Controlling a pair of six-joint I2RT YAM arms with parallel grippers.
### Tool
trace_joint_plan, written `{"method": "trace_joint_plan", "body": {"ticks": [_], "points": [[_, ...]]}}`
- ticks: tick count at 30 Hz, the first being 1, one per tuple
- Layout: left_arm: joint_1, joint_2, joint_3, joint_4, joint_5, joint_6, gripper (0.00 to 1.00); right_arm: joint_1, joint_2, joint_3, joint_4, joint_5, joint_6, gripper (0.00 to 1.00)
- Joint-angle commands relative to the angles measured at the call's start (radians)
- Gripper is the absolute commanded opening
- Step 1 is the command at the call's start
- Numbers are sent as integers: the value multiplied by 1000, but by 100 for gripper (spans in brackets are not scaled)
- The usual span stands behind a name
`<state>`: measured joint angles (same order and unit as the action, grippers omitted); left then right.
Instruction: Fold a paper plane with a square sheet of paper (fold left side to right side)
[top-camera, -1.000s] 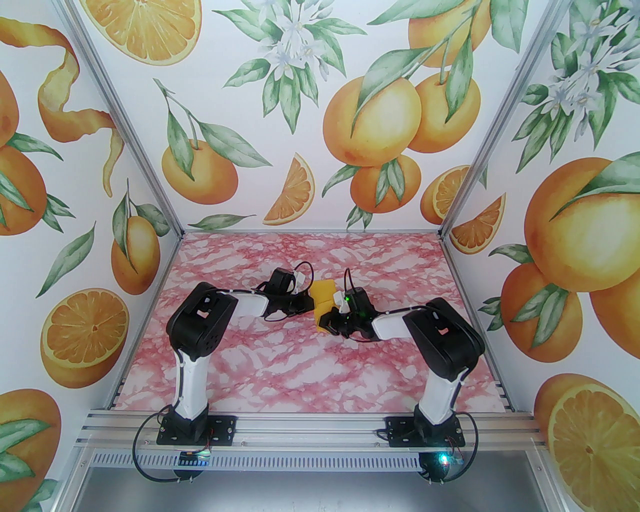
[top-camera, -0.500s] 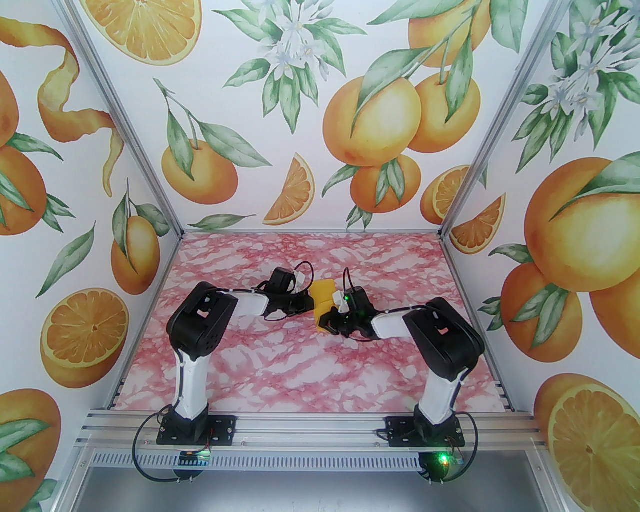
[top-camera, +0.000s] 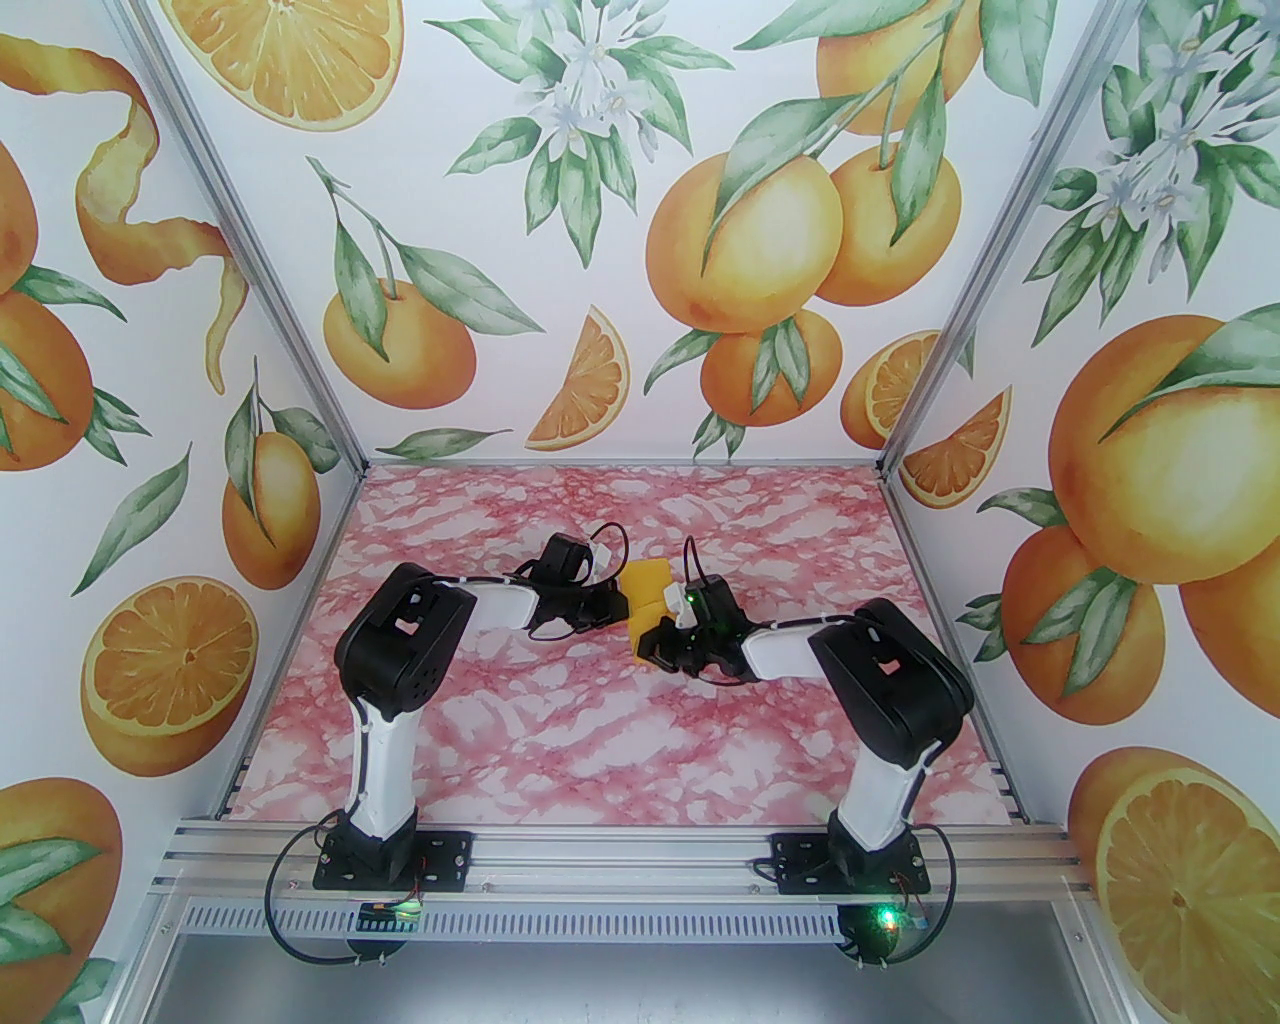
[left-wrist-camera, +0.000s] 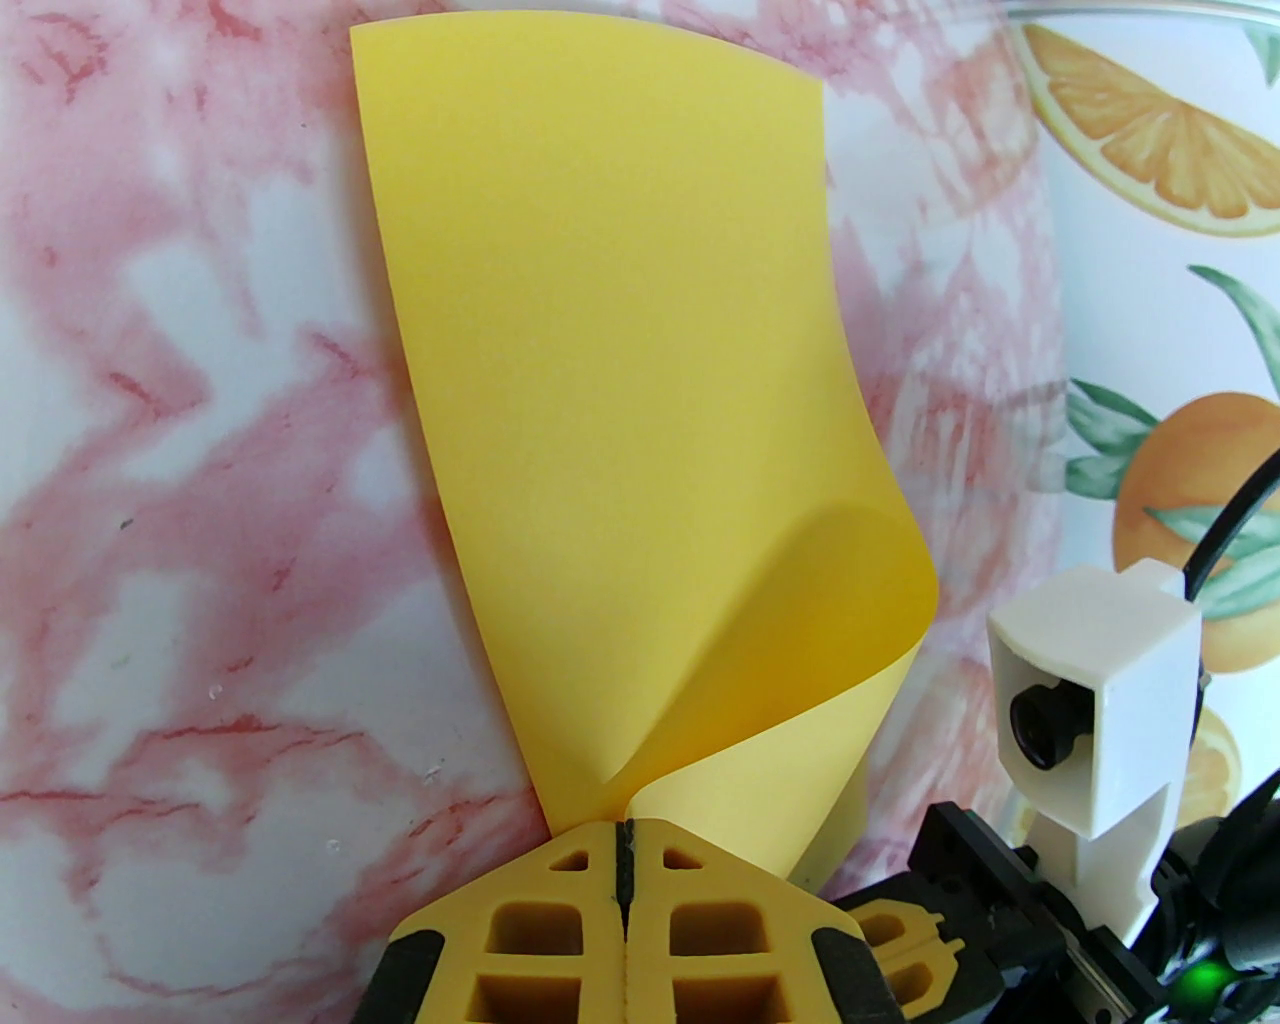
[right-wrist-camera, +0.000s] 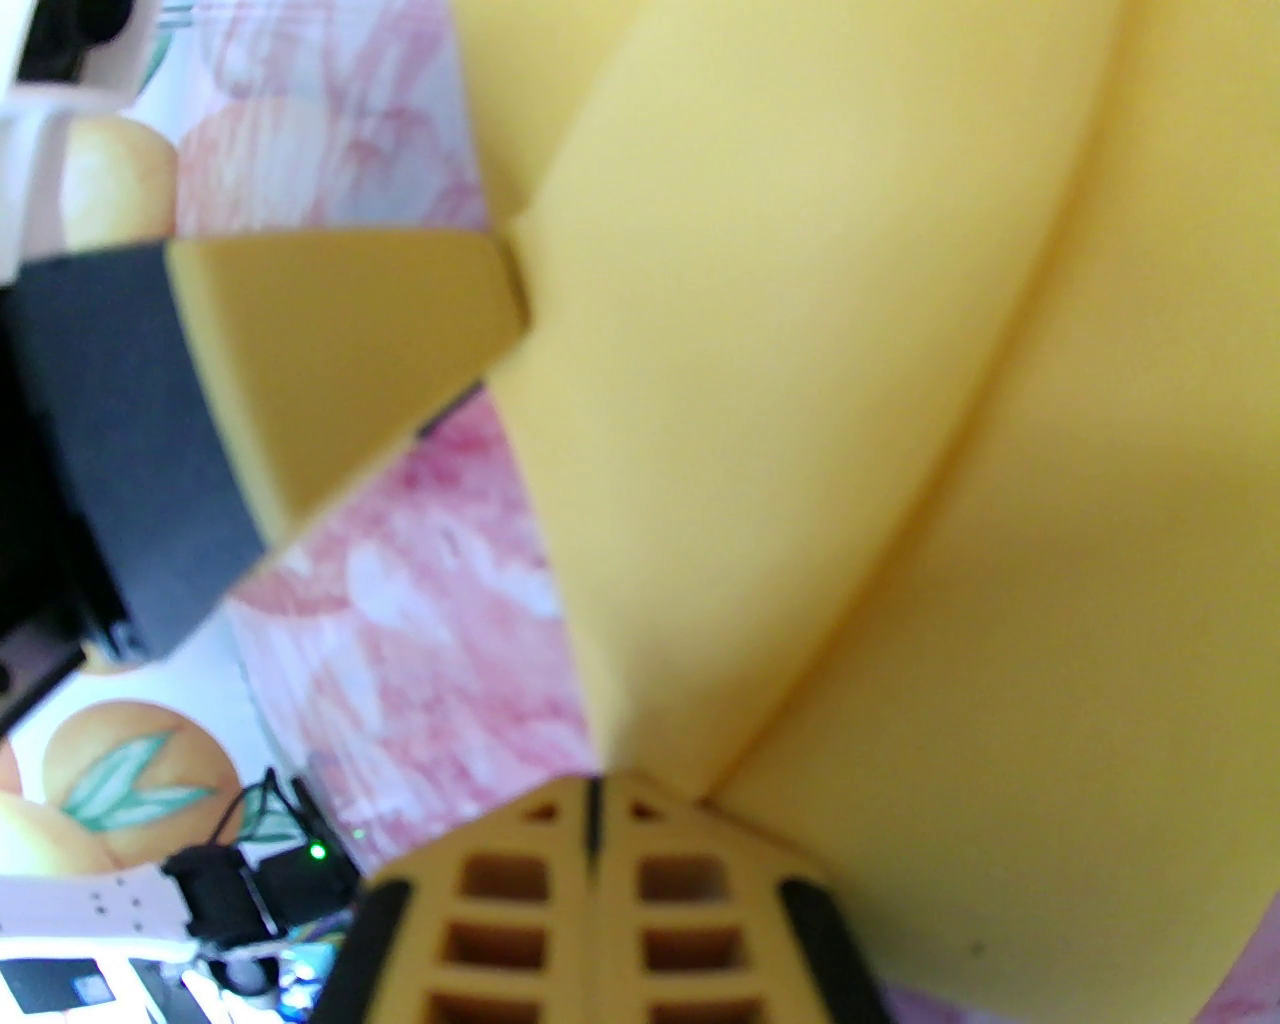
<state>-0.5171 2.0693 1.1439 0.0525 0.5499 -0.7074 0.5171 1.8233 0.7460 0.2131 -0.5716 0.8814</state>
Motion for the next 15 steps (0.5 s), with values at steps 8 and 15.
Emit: {"method": "trace_joint_plan", "body": {"ticks": [8,15], "points": [[6,45,14,-38,-33,16,0,32,-36,-25,-156,1,-33,2],[4,44,16,-39,-27,18,0,31,-108,30,-277,20,-100,0]]}}
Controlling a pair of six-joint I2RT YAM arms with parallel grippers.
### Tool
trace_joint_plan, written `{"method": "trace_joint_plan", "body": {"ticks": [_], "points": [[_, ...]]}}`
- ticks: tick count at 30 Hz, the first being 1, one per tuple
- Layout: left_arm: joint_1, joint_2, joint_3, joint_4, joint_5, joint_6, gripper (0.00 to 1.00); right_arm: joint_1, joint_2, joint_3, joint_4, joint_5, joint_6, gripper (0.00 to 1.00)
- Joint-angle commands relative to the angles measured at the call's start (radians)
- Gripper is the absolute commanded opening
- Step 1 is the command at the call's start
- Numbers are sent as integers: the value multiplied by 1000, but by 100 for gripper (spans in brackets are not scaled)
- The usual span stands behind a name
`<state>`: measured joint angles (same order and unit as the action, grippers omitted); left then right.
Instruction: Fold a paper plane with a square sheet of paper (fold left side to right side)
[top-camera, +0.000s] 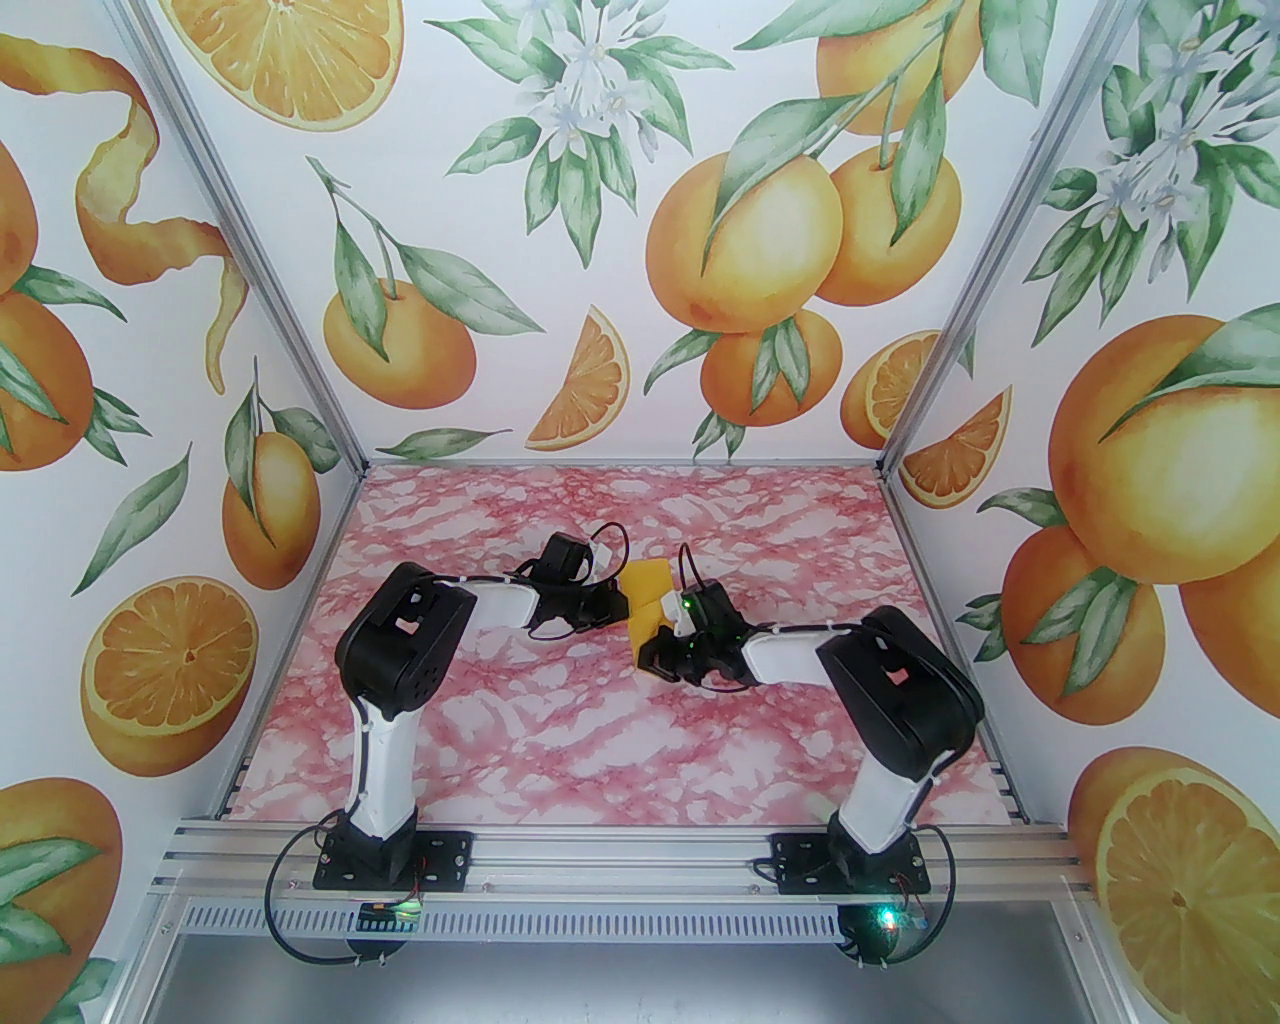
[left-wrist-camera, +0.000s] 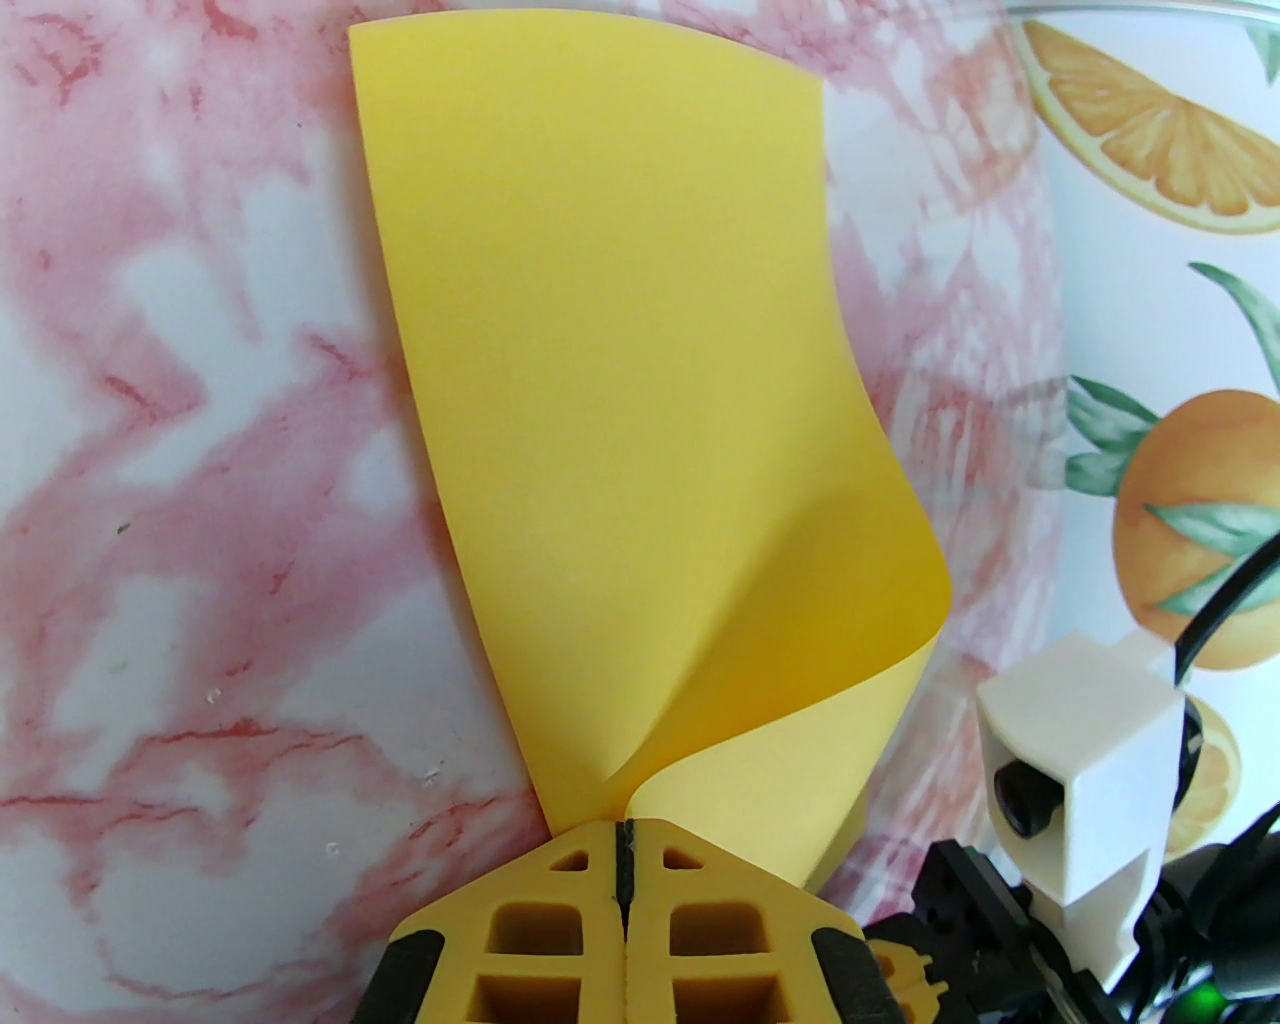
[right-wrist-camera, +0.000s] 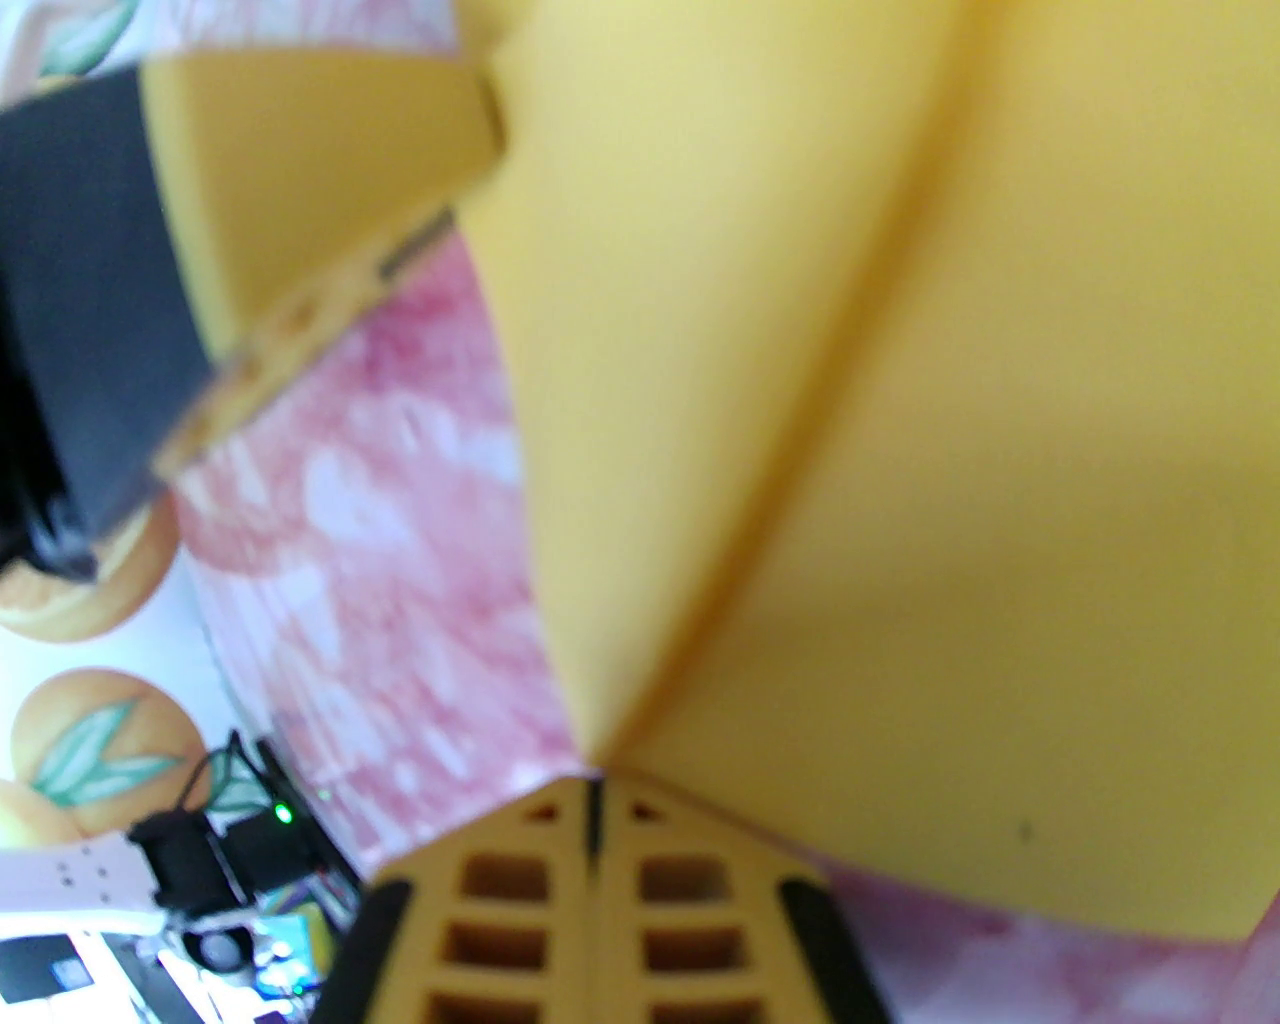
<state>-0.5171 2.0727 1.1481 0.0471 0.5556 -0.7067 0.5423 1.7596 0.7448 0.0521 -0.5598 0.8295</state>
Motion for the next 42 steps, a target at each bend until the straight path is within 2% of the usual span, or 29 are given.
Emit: {"method": "trace_joint_plan", "body": {"ticks": [1,9,18,26,34,42], "points": [[4,41,12,-33,-31,18,0,5,-55,44,-134,16,-59,0],[3,41,13,-38,-24,22,0,-61,-60,133,-171,13,-79,0],[2,41,15,-43,-20,27,0,-100,65,249,-204,37,-121,0],[0,44,21,-51,-19,31,0,-113,139,263,-189,46,-130,0],[0,46,24,-55,-18,32,0,-120,149,227,-189,92,-139,0],[-1,46,22,-59,-20,39,0,-125,90,284,-213,64,-136,0]]}}
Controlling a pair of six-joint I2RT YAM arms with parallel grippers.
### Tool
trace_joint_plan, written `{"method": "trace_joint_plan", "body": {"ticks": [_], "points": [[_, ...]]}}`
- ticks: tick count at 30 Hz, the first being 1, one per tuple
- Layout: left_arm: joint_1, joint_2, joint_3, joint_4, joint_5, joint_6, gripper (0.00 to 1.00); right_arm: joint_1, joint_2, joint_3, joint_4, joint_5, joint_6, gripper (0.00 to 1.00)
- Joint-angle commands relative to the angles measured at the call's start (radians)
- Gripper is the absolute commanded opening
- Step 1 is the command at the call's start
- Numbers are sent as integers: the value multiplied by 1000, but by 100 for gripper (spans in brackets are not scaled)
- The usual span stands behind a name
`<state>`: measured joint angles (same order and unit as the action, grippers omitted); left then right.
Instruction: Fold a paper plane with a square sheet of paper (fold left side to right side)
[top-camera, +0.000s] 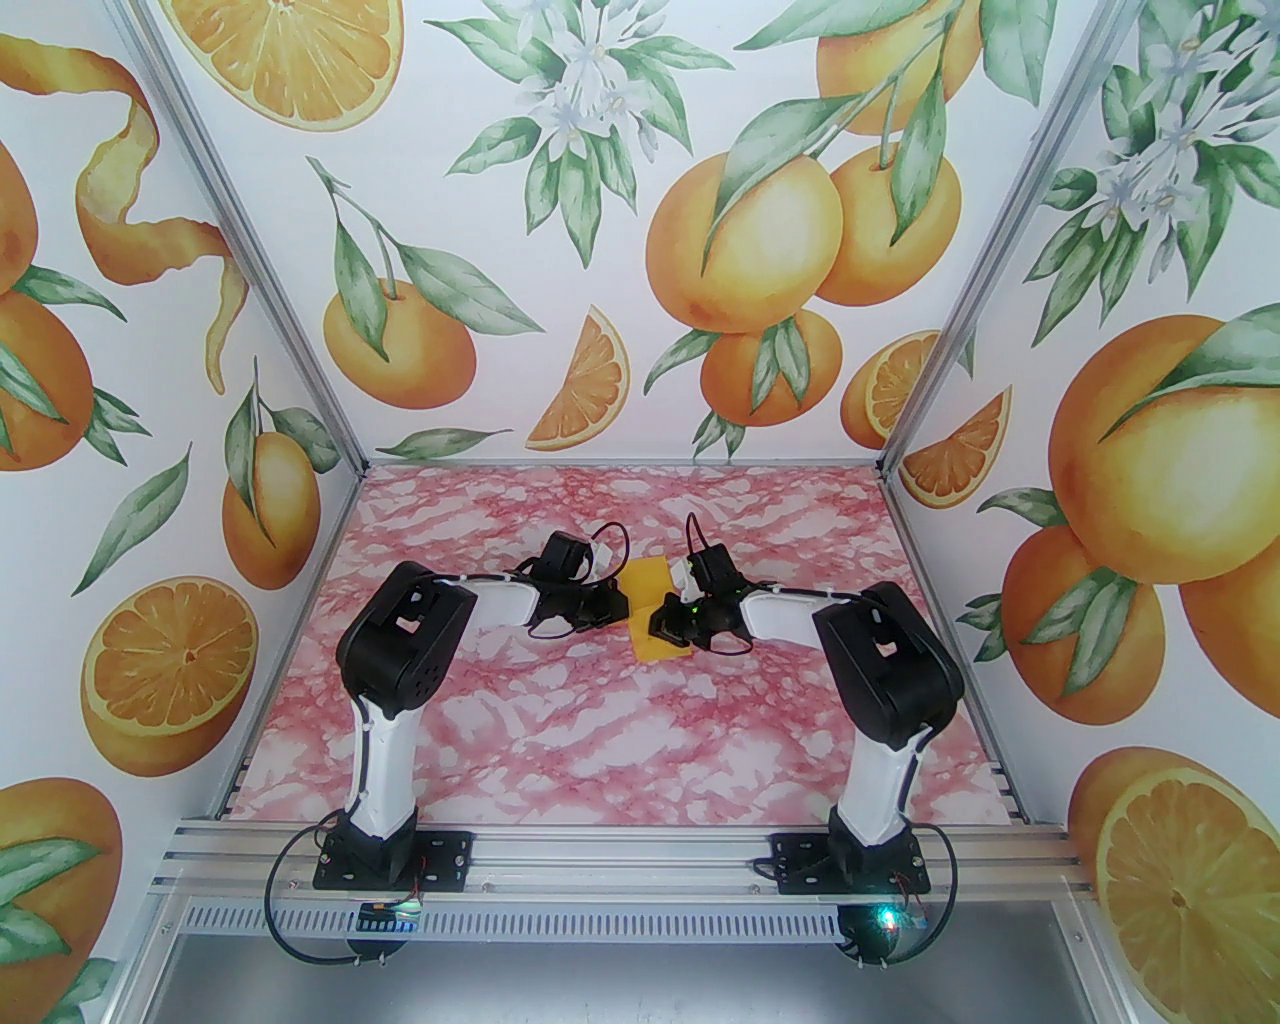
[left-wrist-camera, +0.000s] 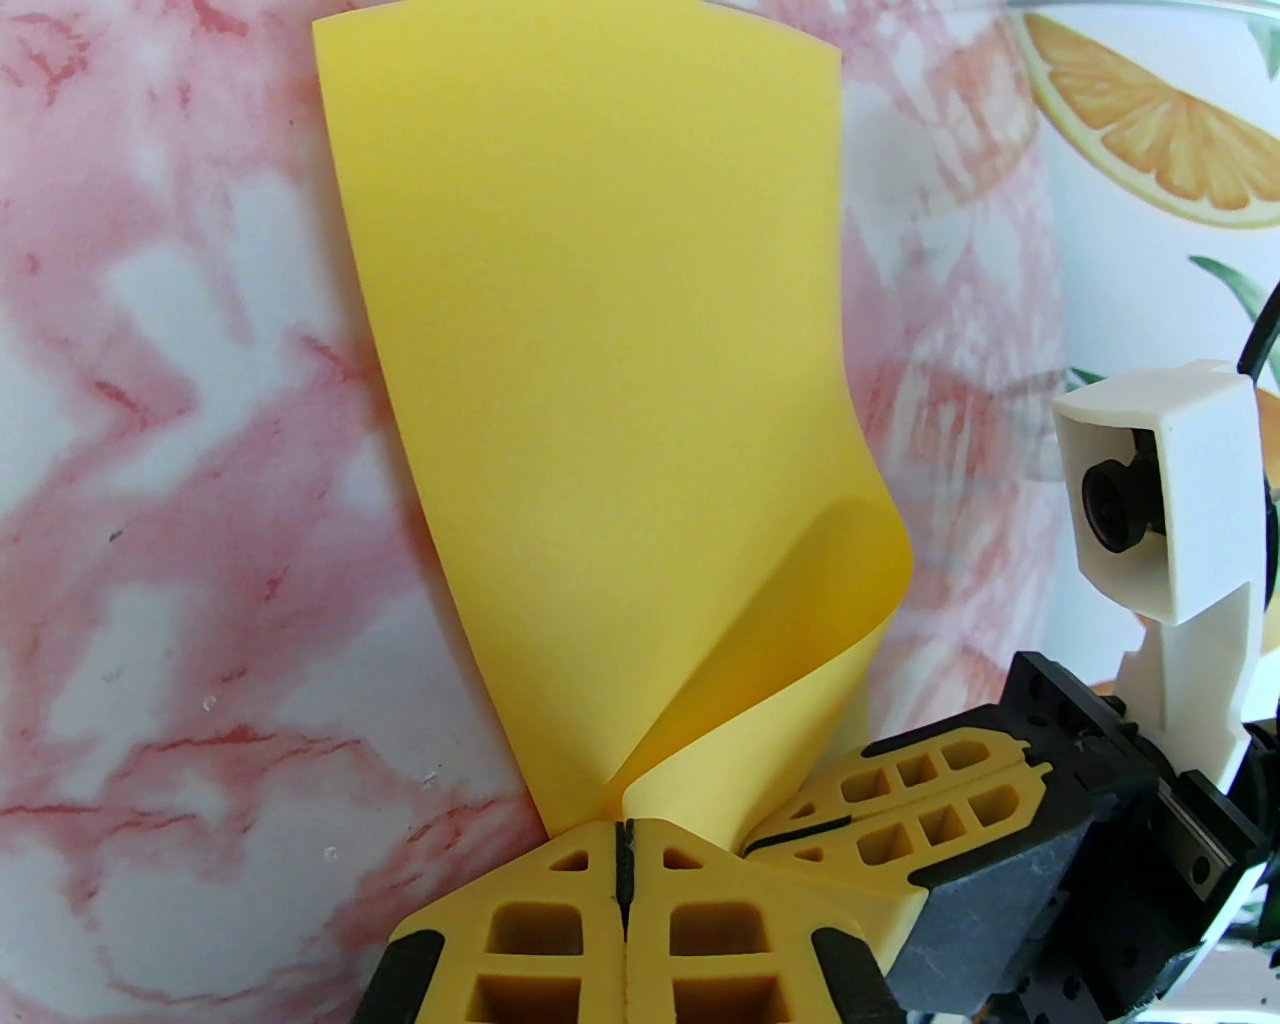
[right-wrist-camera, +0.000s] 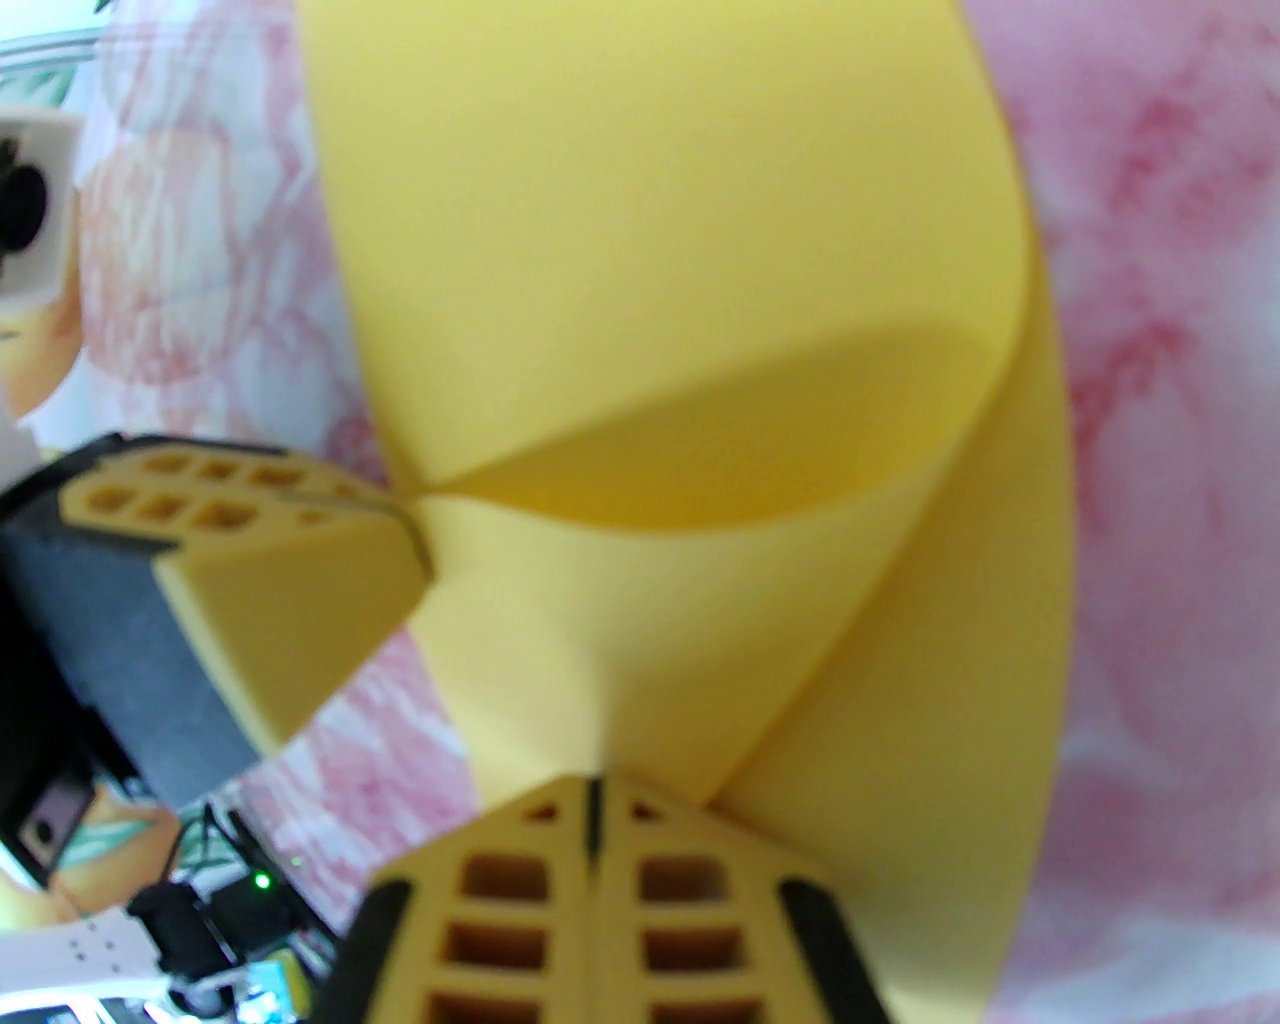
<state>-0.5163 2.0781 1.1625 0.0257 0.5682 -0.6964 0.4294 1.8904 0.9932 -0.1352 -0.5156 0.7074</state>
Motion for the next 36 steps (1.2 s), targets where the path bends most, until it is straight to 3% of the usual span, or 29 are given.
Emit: {"method": "trace_joint_plan", "body": {"ticks": [1,13,24,36], "points": [[-2,42,8,-37,-33,29,0,-12,-43,50,-35,19,-14,0],[-2,42,11,-40,-30,30,0,-47,46,139,-78,34,-54,0],[-2,45,15,-46,-29,34,0,-72,100,104,-81,62,-78,0],[-2,45,22,-54,-27,37,0,-60,11,90,-55,10,-59,0]]}}
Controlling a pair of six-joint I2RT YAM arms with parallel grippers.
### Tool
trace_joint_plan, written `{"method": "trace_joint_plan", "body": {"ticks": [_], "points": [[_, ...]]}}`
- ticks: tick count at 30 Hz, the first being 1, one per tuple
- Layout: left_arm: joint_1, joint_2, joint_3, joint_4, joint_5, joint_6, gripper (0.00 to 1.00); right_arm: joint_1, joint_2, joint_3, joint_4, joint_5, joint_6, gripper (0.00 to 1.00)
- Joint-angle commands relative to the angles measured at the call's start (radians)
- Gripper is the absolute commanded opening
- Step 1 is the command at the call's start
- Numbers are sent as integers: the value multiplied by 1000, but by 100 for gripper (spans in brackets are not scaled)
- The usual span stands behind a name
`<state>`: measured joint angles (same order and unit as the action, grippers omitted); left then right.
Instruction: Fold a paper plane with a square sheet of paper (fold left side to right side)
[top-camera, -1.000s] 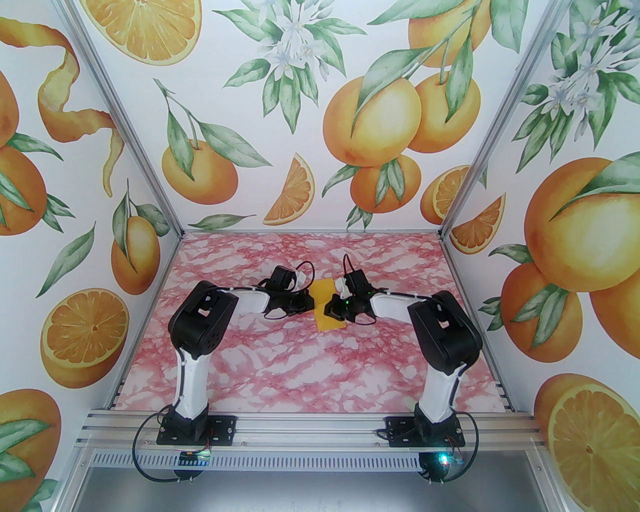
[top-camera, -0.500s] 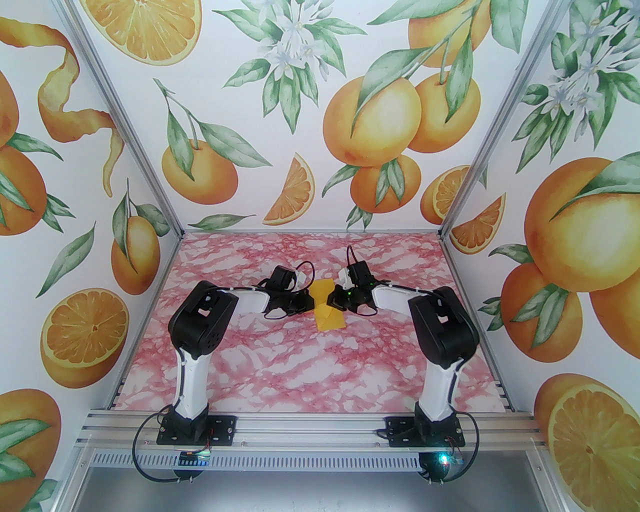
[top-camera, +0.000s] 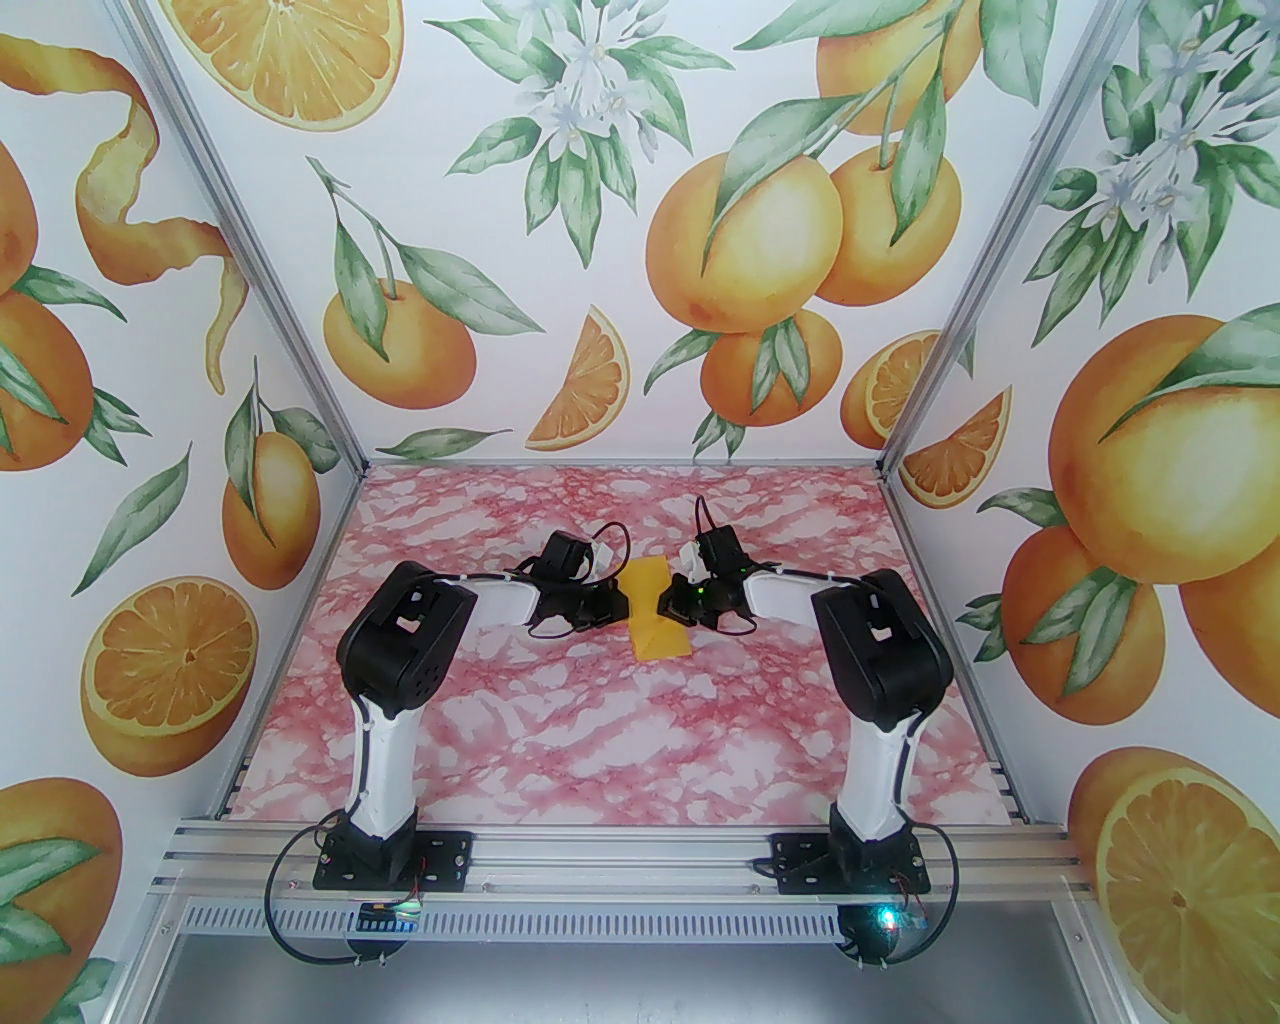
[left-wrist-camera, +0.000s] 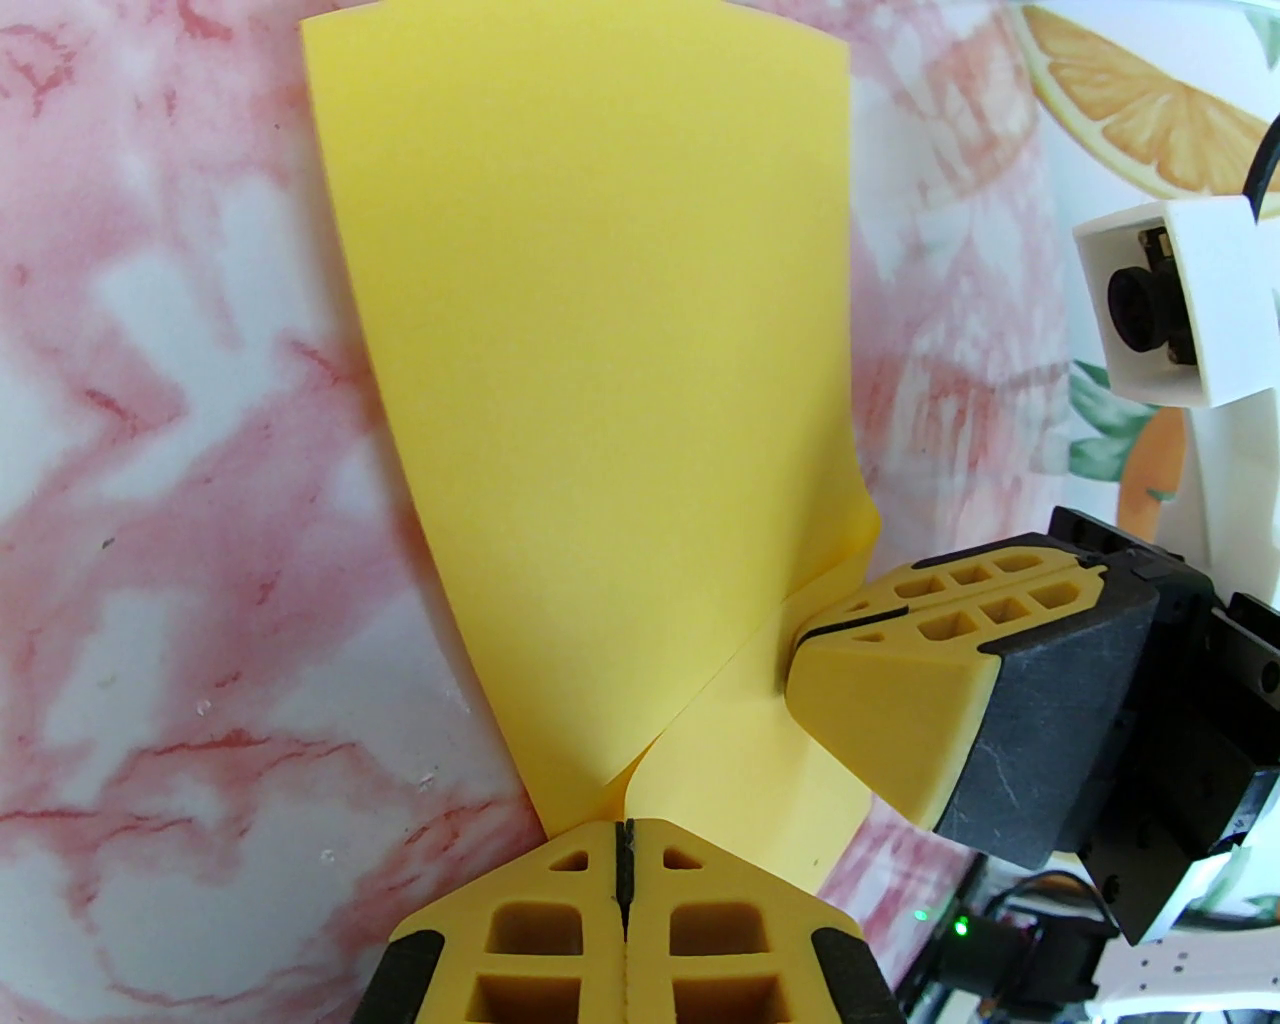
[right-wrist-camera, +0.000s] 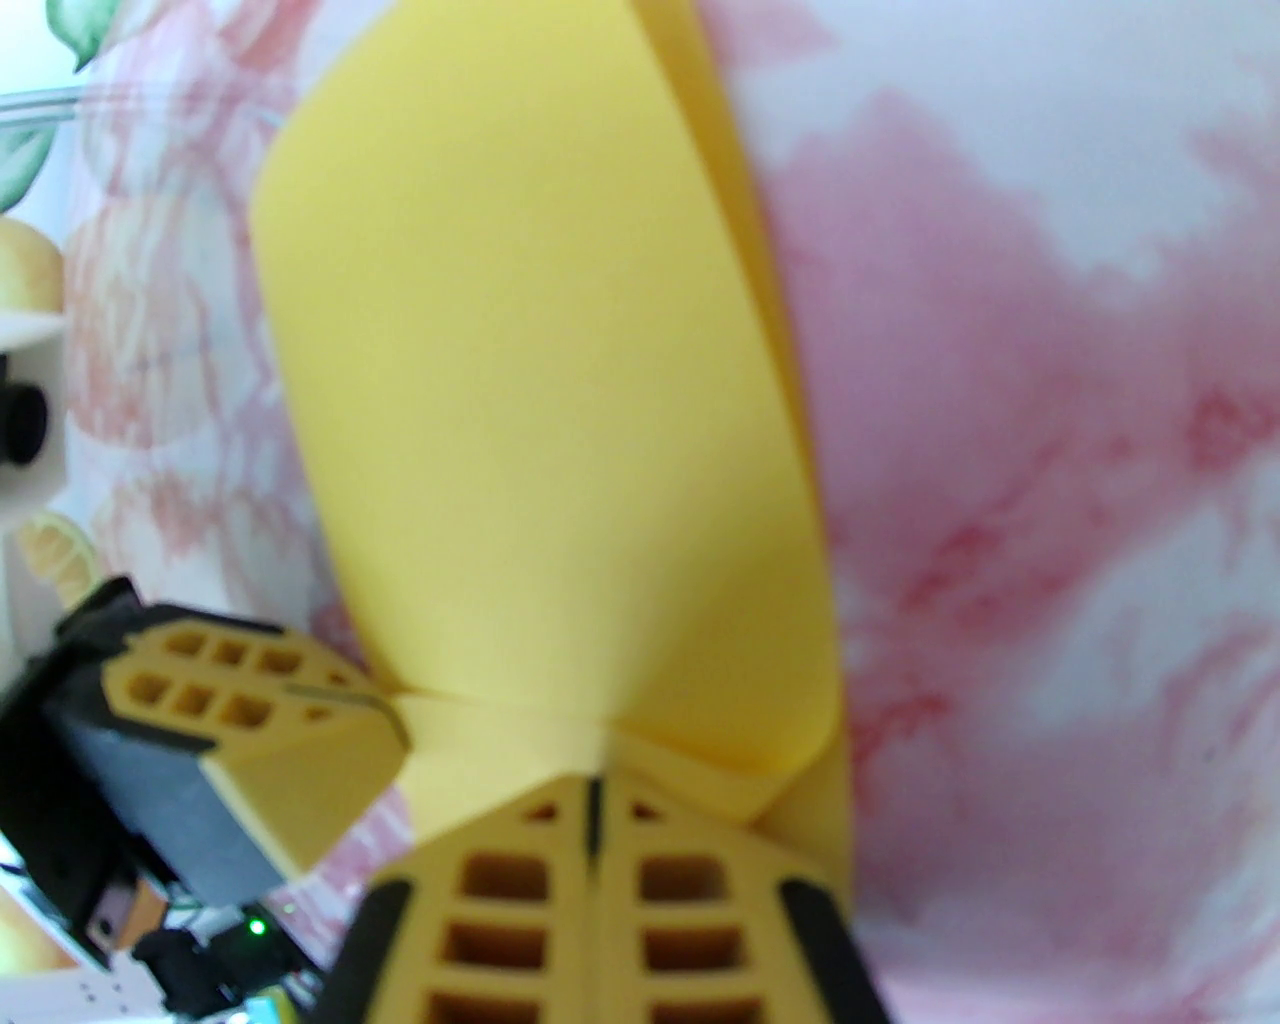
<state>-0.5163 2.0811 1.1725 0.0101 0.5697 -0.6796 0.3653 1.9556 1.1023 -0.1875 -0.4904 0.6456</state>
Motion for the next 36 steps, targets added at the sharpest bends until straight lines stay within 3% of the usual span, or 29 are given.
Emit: {"method": "trace_joint_plan", "body": {"ticks": [1,26,28,30,36], "points": [[-1,41,10,-38,-29,20,0,10,-68,-20,0,-18,5,0],[-2,21,51,-72,-26,31,0,30,7,-64,16,11,11,0],[2,-41,70,-108,-38,34,17,30,4,-66,13,16,9,0],[3,-88,73,-122,-51,32,26,31,3,-68,15,16,10,0],[-30,-185,32,-109,-69,-17,27,29,2,-71,18,12,13,0]]}}
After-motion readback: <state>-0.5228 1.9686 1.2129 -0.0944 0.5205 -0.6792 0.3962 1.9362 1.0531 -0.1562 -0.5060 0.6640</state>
